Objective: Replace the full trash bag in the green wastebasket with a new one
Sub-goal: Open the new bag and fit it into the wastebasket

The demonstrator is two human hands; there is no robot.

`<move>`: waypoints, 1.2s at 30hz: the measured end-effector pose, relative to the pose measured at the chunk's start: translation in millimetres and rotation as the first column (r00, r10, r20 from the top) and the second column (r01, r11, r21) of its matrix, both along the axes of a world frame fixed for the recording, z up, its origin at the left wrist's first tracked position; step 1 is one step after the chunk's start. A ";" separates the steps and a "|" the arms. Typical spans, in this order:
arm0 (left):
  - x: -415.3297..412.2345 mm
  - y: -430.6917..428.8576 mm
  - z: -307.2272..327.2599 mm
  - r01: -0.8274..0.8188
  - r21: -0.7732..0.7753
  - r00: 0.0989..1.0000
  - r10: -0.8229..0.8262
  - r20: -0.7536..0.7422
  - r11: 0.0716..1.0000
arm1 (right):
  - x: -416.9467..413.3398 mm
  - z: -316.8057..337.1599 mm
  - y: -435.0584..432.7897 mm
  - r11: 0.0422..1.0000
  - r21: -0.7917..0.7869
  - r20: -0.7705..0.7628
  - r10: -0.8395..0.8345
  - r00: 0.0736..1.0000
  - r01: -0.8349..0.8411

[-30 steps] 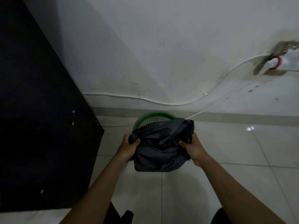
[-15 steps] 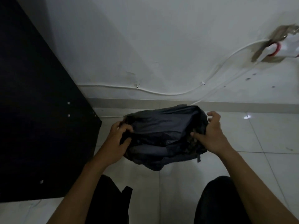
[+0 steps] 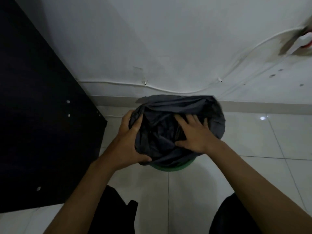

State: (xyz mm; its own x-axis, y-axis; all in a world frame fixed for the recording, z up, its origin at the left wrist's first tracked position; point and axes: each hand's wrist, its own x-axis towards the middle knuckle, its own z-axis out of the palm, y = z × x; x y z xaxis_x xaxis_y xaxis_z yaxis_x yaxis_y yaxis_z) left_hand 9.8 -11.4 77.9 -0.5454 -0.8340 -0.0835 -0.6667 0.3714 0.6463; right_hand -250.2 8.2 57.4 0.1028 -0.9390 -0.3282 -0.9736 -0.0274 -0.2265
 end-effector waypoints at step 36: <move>-67.0 -31.3 -87.9 0.395 -0.078 0.702 -0.246 0.668 0.916 | 29.0 -66.9 1.2 0.969 -0.073 -0.310 0.202 0.929 -0.235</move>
